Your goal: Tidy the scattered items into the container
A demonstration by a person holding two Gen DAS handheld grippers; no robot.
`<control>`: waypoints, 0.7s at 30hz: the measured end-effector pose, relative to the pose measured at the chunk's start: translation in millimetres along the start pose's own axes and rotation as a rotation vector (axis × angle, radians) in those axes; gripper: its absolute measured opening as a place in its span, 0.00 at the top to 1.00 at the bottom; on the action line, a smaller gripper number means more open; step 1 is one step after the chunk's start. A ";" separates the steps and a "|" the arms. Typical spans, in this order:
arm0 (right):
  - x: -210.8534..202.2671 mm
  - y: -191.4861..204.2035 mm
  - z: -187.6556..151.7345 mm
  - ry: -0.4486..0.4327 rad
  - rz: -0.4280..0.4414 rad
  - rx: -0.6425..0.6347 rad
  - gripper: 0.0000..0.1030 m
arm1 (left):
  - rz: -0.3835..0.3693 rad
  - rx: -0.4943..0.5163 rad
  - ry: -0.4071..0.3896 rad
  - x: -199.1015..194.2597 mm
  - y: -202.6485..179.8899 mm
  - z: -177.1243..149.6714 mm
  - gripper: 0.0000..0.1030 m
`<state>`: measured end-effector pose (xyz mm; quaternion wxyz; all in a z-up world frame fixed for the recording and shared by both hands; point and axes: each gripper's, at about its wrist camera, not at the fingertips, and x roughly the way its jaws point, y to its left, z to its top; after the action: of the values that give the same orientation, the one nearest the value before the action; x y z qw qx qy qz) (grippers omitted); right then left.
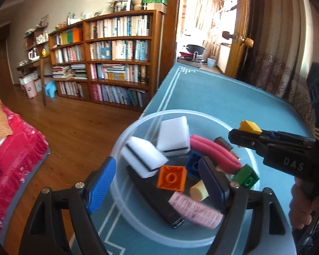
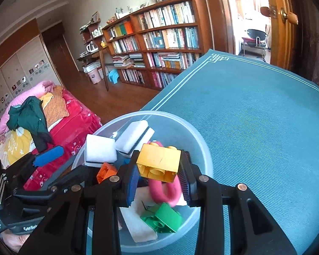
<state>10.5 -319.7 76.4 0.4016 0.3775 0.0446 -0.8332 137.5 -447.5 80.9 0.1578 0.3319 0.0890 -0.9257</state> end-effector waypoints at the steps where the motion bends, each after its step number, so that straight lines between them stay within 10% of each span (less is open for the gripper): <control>1: 2.2 1.7 1.3 -0.003 0.000 -0.005 0.64 | 0.008 0.000 -0.001 -1.1 2.6 -1.0 0.14; 5: 11.3 2.7 6.4 0.016 -0.001 -0.014 0.63 | 0.044 -0.008 -0.028 -8.3 3.3 -1.5 0.01; 10: 4.0 -3.5 3.2 0.018 0.028 0.003 0.37 | 0.082 -0.030 -0.059 -15.2 6.9 -4.1 0.00; 21: -33.7 -11.7 -33.3 0.018 -0.058 0.005 0.34 | 0.174 0.004 -0.066 -23.1 -9.9 -10.0 0.00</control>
<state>35.3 -277.8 72.5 0.3758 0.3845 0.0569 -0.8412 156.8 -430.2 88.6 0.2400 0.3081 0.0529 -0.9191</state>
